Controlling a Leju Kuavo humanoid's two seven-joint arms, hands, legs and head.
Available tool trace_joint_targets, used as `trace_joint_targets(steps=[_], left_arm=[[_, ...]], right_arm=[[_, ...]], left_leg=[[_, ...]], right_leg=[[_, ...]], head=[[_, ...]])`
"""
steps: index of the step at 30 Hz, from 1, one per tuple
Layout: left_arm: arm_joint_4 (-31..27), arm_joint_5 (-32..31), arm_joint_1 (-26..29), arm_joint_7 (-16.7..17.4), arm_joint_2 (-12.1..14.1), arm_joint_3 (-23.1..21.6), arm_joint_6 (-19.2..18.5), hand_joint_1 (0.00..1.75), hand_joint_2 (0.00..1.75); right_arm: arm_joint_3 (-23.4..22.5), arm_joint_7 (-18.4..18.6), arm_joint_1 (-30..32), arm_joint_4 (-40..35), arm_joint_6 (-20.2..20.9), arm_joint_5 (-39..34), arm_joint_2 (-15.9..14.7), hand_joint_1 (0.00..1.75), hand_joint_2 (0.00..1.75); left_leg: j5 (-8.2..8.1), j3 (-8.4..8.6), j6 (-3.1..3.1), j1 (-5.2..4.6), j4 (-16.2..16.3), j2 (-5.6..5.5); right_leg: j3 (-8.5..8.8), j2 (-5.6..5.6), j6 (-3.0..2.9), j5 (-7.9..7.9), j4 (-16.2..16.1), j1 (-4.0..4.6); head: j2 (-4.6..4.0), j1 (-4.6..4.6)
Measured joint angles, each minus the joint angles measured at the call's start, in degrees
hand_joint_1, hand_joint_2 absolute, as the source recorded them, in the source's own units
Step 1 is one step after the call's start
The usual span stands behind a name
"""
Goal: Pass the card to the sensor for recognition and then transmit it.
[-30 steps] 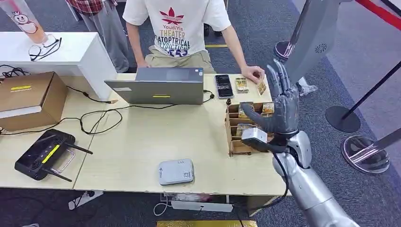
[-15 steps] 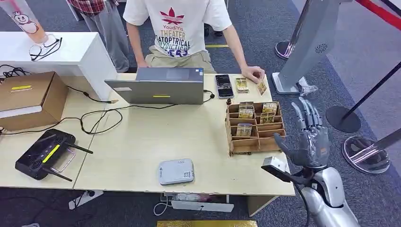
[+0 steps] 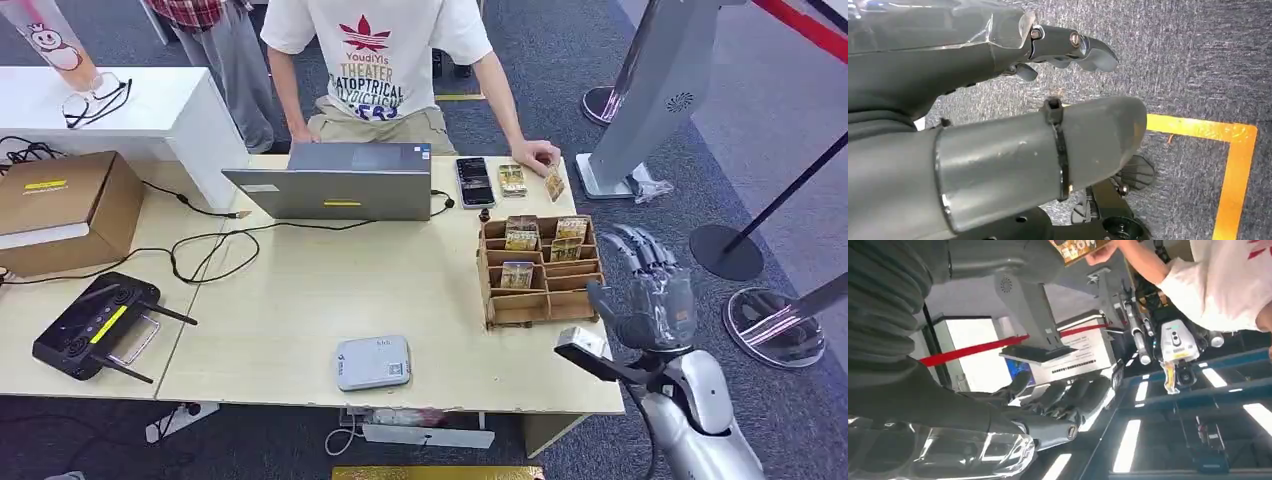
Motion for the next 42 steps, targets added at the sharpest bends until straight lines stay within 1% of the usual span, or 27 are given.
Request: trace_joint_targets(steps=[1, 3, 6, 7, 8, 10, 11, 12, 13, 14, 15, 16, 17, 18, 21, 22, 29, 31, 32, 36, 37, 38, 39, 42], left_arm=[[0.0, 0.0, 0.0, 0.1, 0.0, 0.0, 0.0, 0.0, 0.0], [0.0, 0.0, 0.0, 0.1, 0.0, 0.0, 0.1, 0.0, 0.0], [0.0, -0.3, 0.0, 0.1, 0.0, 0.0, 0.1, 0.0, 0.0], [0.0, -0.4, 0.0, 0.1, 0.0, 0.0, 0.1, 0.0, 0.0], [0.0, -0.4, 0.0, 0.1, 0.0, 0.0, 0.1, 0.0, 0.0], [0.0, -0.5, 0.0, 0.1, 0.0, 0.0, 0.2, 0.0, 0.0], [0.0, -0.5, 0.0, 0.1, 0.0, 0.0, 0.2, 0.0, 0.0], [0.0, -0.5, 0.0, 0.1, 0.0, 0.0, 0.2, 0.0, 0.0], [0.0, -0.6, 0.0, 0.1, 0.0, 0.0, 0.2, 0.0, 0.0], [0.0, -0.6, 0.0, 0.1, 0.0, 0.0, 0.2, 0.0, 0.0], [0.0, -0.6, 0.0, 0.1, 0.0, 0.0, 0.2, 0.0, 0.0], [0.0, -0.7, 0.0, 0.1, 0.0, 0.0, 0.2, 0.0, 0.0], [0.0, -0.7, 0.0, 0.1, 0.0, 0.0, 0.2, 0.0, 0.0], [0.0, -0.7, 0.0, 0.1, 0.0, 0.0, 0.2, 0.0, 0.0], [0.0, -0.8, 0.0, 0.0, 0.0, 0.0, 0.2, 0.0, 0.0], [0.0, -0.8, 0.0, 0.0, 0.0, 0.0, 0.2, 0.0, 0.0], [0.0, -0.8, 0.0, -0.1, 0.0, 0.0, 0.1, 0.0, 0.0], [0.0, -0.8, 0.0, -0.1, 0.0, 0.0, 0.1, 0.0, 0.0], [0.0, -0.8, 0.0, -0.2, 0.0, 0.0, 0.1, 0.0, 0.0], [0.0, -0.7, 0.0, -0.2, 0.1, 0.0, 0.0, 0.0, 0.0], [0.0, -0.7, 0.0, -0.3, 0.1, 0.0, -0.1, 0.0, 0.0], [0.0, -0.7, 0.0, -0.4, 0.1, 0.0, -0.1, 0.0, 0.0], [0.0, -0.7, 0.0, -0.4, 0.1, 0.0, -0.1, 0.0, 0.0], [0.0, -0.7, 0.0, -0.5, 0.0, 0.0, -0.1, 0.0, 0.0]], right_arm=[[0.1, 0.0, -0.1, 0.5, 0.0, 0.4, 0.1, 0.47, 1.75], [0.2, 0.0, -0.4, 1.4, 0.0, 0.5, 0.3, 0.56, 1.75], [0.4, 0.0, -0.8, 2.9, 0.3, 0.4, 0.7, 0.56, 1.75], [0.4, 0.0, -0.8, 3.4, 0.4, 0.4, 0.8, 0.68, 1.75], [0.5, 0.1, -0.8, 3.8, 0.3, 0.4, 0.9, 0.68, 1.75], [0.5, 0.2, -0.8, 4.6, 0.3, 0.3, 1.1, 0.79, 1.75], [0.5, 0.3, -0.8, 4.8, 0.3, 0.3, 1.2, 0.79, 1.75], [0.5, 0.4, -0.7, 5.1, 0.3, 0.3, 1.4, 1.15, 1.75], [0.5, 0.7, -0.6, 5.3, 0.3, 0.4, 1.5, 1.2, 1.75], [0.5, 0.7, -0.5, 5.4, 0.3, 0.5, 1.5, 1.2, 1.75], [0.5, 0.8, -0.4, 5.7, 0.3, 0.5, 1.8, 0.86, 1.75], [0.5, 0.8, -0.2, 5.8, 0.3, 0.5, 1.9, 0.91, 1.75], [0.5, 0.9, -0.1, 5.9, 0.3, 0.5, 1.9, 0.91, 1.75], [0.5, 0.9, -0.1, 6.1, 0.3, 0.5, 2.0, 0.96, 1.75], [0.5, 1.2, 0.3, 6.4, 0.3, 0.5, 2.2, 0.96, 1.75], [0.4, 1.2, 0.4, 6.5, 0.3, 0.5, 2.2, 0.87, 1.75], [-0.2, 1.2, 0.8, 7.7, 0.9, 0.4, 2.3, 0.93, 1.75], [-0.4, 1.0, 0.7, 8.2, 1.1, 0.2, 2.3, 0.8, 1.75], [-0.5, 0.9, 0.7, 8.5, 1.1, 0.2, 2.3, 0.79, 1.75], [-0.6, 0.8, 0.4, 9.6, 1.2, 0.1, 2.3, 0.8, 1.75], [-0.6, 0.7, 0.3, 10.0, 1.2, -0.1, 2.3, 0.84, 1.75], [-0.7, 0.7, 0.1, 10.4, 1.2, -0.3, 2.3, 0.84, 1.75], [-0.7, 0.6, -0.1, 10.8, 1.2, -0.5, 2.3, 0.8, 1.75], [-0.8, 0.5, -0.8, 11.9, 1.1, -0.7, 2.3, 0.82, 1.75]], left_leg=[[0.0, 0.0, 0.0, 0.0, 0.0, 0.0], [0.0, 0.0, 0.0, 0.0, 0.0, 0.0], [0.0, 0.0, 0.0, 0.0, 0.0, 0.0], [0.0, 0.0, 0.0, 0.0, 0.0, 0.0], [0.0, 0.0, 0.0, 0.0, 0.0, 0.0], [0.0, 0.0, 0.0, 0.0, 0.0, 0.0], [0.0, 0.01, 0.0, 0.0, 0.0, 0.0], [0.0, 0.01, 0.0, 0.0, 0.0, 0.0], [0.0, 0.01, 0.0, 0.0, 0.0, 0.0], [0.0, 0.01, 0.0, 0.0, 0.0, 0.0], [0.0, 0.01, 0.0, 0.0, 0.0, 0.0], [0.0, 0.01, 0.0, 0.0, 0.0, 0.01], [0.0, 0.01, 0.0, 0.0, 0.0, 0.0], [0.0, 0.01, 0.0, 0.0, 0.0, 0.0], [0.0, 0.01, 0.0, 0.0, 0.0, 0.0], [0.0, 0.01, 0.0, 0.0, 0.0, 0.0], [0.0, 0.01, 0.0, 0.0, 0.0, 0.01], [0.0, 0.0, 0.0, 0.0, 0.0, 0.01], [0.0, 0.0, 0.0, 0.0, 0.0, 0.01], [0.0, 0.0, 0.0, 0.0, 0.0, 0.01], [0.0, 0.0, 0.0, 0.0, 0.0, 0.01], [0.0, 0.0, 0.0, 0.0, 0.0, 0.0], [0.0, 0.0, 0.0, 0.0, 0.0, 0.0], [0.0, 0.0, 0.0, 0.0, 0.0, 0.0]], right_leg=[[0.0, 0.0, 0.0, 0.0, 0.0, 0.0], [0.0, 0.0, 0.0, 0.0, 0.0, 0.0], [0.0, 0.0, 0.0, 0.0, 0.0, 0.0], [-0.01, 0.0, 0.0, 0.0, 0.0, 0.0], [-0.01, 0.0, 0.0, 0.0, 0.0, 0.0], [-0.01, 0.0, 0.0, 0.0, 0.0, 0.0], [-0.01, 0.0, 0.0, 0.0, 0.0, 0.0], [-0.01, 0.0, 0.0, 0.0, 0.0, 0.0], [-0.01, 0.0, 0.0, 0.0, 0.0, 0.0], [-0.01, 0.0, 0.0, 0.0, 0.0, 0.0], [-0.01, 0.0, 0.0, 0.0, 0.0, 0.0], [-0.01, 0.0, 0.0, 0.0, 0.0, 0.0], [-0.01, 0.0, 0.0, 0.0, 0.0, 0.0], [-0.02, 0.0, 0.0, 0.0, 0.0, 0.0], [-0.02, 0.0, 0.0, 0.0, 0.0, 0.0], [-0.02, 0.0, 0.0, 0.0, 0.0, 0.0], [-0.01, 0.01, 0.0, 0.0, 0.0, 0.0], [-0.01, 0.0, 0.0, 0.0, 0.0, 0.0], [-0.01, 0.0, 0.0, 0.0, 0.0, 0.0], [-0.01, 0.0, 0.0, 0.0, 0.0, 0.0], [-0.01, 0.0, 0.0, 0.0, 0.0, 0.0], [-0.01, 0.0, 0.0, 0.0, 0.0, 0.0], [-0.01, 0.0, 0.0, 0.0, 0.0, 0.0], [-0.01, 0.0, 0.0, 0.0, 0.0, 0.0]], head=[[0.0, 0.0], [0.0, 0.0], [0.0, 0.0], [0.0, 0.0], [0.0, -0.02], [0.0, 0.0], [0.0, -0.02], [0.0, 0.0], [0.0, 0.0], [0.0, 0.0], [0.0, -0.02], [0.0, 0.0], [0.0, 0.0], [0.0, 0.0], [0.0, 0.0], [0.0, 0.0], [0.0, 0.0], [0.0, 0.0], [0.0, 0.0], [0.0, 0.0], [0.0, -0.02], [0.0, 0.0], [0.0, -0.02], [0.0, 0.0]])
